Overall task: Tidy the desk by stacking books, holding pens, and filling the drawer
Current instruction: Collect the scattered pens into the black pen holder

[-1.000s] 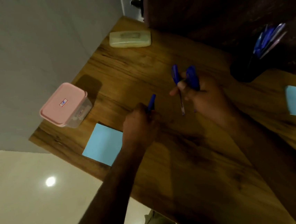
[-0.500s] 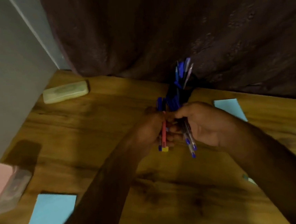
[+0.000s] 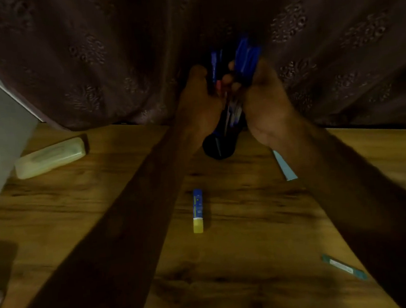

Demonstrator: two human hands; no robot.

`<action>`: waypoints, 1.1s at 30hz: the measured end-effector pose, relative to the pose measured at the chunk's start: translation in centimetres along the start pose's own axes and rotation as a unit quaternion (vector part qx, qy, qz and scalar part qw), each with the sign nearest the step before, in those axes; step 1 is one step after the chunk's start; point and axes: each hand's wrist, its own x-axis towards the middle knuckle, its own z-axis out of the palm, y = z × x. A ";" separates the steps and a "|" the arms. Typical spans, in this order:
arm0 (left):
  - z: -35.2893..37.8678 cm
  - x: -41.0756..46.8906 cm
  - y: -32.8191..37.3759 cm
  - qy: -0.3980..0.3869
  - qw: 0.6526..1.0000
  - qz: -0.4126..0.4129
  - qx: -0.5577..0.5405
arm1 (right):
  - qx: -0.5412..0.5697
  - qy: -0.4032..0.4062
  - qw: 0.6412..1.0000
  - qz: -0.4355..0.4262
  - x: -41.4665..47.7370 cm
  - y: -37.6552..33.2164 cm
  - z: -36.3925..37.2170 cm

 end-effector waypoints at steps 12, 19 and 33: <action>0.6 0.4 -2.8 -0.072 0.975 -0.016 0.211 | -0.098 -0.022 0.995 0.004 1.1 6.0 -0.2; 0.1 -0.2 -3.2 -0.063 0.970 0.031 0.234 | -0.136 -0.046 0.989 -0.018 0.2 4.8 -0.7; 0.1 -3.1 -2.9 -0.083 0.947 0.110 0.289 | -0.162 -0.021 0.986 -0.031 -2.1 4.6 -2.5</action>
